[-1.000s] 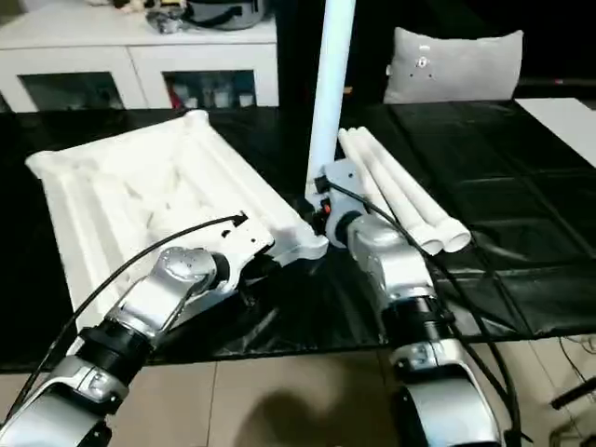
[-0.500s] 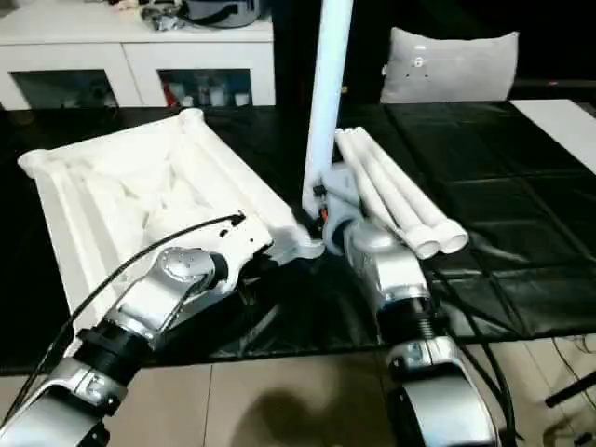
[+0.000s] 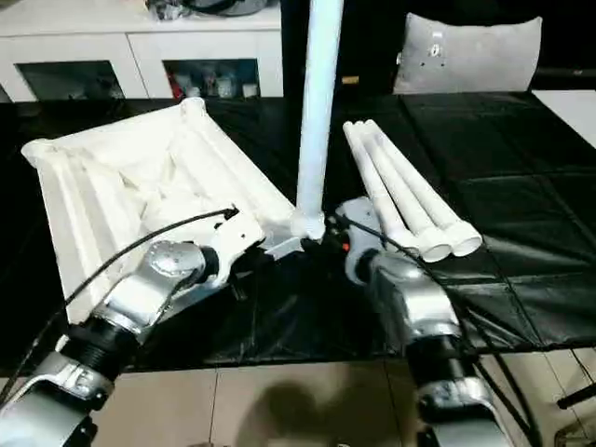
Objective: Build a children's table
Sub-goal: Rotate leg to tighten
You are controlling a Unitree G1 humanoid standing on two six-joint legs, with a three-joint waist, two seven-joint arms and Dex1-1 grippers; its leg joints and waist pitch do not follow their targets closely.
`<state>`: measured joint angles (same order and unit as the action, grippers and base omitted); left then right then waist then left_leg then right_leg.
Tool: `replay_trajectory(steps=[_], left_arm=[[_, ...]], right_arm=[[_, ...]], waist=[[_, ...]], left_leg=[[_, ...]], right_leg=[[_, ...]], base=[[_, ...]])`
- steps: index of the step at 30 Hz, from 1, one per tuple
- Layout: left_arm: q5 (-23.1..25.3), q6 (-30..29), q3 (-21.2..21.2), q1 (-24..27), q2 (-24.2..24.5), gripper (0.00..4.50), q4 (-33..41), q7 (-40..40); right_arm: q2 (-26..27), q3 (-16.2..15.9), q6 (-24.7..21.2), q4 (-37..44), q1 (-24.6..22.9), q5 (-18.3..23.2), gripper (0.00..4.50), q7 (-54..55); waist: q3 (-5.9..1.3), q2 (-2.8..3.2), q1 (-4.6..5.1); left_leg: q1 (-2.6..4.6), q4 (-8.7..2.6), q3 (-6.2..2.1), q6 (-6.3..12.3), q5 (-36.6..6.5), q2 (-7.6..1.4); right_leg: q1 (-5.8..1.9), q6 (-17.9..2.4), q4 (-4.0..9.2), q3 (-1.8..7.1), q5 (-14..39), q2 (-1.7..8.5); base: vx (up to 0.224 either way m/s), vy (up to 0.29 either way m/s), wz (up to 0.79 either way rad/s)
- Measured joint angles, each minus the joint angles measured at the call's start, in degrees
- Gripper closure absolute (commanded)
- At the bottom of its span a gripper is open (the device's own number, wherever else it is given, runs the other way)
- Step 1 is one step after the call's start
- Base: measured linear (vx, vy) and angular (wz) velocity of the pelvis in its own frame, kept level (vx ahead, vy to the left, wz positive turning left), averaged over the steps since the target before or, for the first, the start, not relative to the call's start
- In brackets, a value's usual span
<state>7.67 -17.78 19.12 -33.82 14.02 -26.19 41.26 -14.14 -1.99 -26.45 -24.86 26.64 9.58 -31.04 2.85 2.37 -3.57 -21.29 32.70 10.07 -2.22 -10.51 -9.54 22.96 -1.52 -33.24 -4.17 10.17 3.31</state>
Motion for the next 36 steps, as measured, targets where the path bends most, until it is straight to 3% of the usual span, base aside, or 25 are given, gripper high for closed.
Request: replay_trajectory(steps=[6, 10, 15, 18, 19, 25, 36], left_arm=[[-0.2, 6.4, 0.5, 0.1, 3.1, 4.5, -1.8, 4.2], [-0.7, 11.4, 1.8, 0.6, 5.5, 4.5, -2.2, 8.8], [-1.1, 16.0, 3.7, 0.6, 7.8, 4.5, -2.3, 15.6], [-1.4, 17.2, 4.4, 0.6, 8.7, 4.5, -2.2, 18.7], [-1.6, 17.2, 4.4, 0.7, 8.9, 4.5, -2.1, 19.5], [-2.6, 18.3, 4.8, 1.6, 9.6, 4.5, -1.1, 22.5], [-2.9, 18.6, 4.7, 1.7, 9.7, 4.5, -1.1, 23.2]], right_arm=[[-5.9, 1.4, 3.0, 3.5, -1.3, 2.2, 0.07, -9.0], [-9.6, 1.4, 4.3, 6.4, -1.5, 4.2, 0.07, -16.4], [-13.2, -2.6, 7.0, 7.8, -1.2, 4.2, 0.07, -26.0], [-13.5, -4.9, 8.6, 6.5, -0.4, 3.4, 0.07, -29.2], [-13.5, -5.4, 8.7, 6.1, 0.0, 3.2, 0.34, -29.6], [-12.7, -7.5, 9.0, 4.1, 0.7, 3.0, 0.71, -31.9], [-11.8, -8.1, 8.0, 3.2, 1.1, 3.3, 1.6, -34.1]], waist=[[0.08, 0.2, -0.24], [0.08, 0.21, -1.61], [0.09, 0.21, -3.1], [0.09, 0.22, -3.32], [0.09, 0.22, -3.31], [0.08, 0.21, -3.39], [0.08, 0.2, -3.58]], left_leg=[[-0.08, 0.12, 0.0, 0.04, 0.0, -0.02], [-0.1, 0.2, 0.0, 0.05, 0.0, -0.09], [-0.17, 0.68, 0.0, 0.14, -0.1, -0.15], [-0.18, 1.05, 0.0, -0.06, -0.3, -0.15], [-0.18, 1.12, 0.0, -0.09, -0.3, -0.15], [-0.05, 1.22, 0.0, -0.13, -0.3, -0.17], [-0.1, 1.22, 0.0, -0.12, -0.3, -0.2]], right_leg=[[0.05, 0.0, -0.02, -0.01, 0.0, 0.0], [0.05, 0.0, -0.08, -0.08, 0.0, 0.0], [0.03, 0.0, -0.38, -0.09, 0.0, 0.01], [0.03, 0.0, -0.75, -0.05, 0.0, 0.07], [0.02, 0.0, -0.81, -0.04, 0.0, 0.08], [-0.12, -0.1, -0.95, -0.03, 0.0, 0.09], [-0.06, -0.1, -0.96, -0.05, 0.0, 0.08]], base=[[0.0, 0.0, 0.0], [0.0, 0.0, 0.0], [0.0, 0.0, 0.0], [0.0, 0.0, 0.0], [0.0, 0.0, 0.0], [0.0, 0.0, 0.0], [0.0, 0.0, 0.0]])
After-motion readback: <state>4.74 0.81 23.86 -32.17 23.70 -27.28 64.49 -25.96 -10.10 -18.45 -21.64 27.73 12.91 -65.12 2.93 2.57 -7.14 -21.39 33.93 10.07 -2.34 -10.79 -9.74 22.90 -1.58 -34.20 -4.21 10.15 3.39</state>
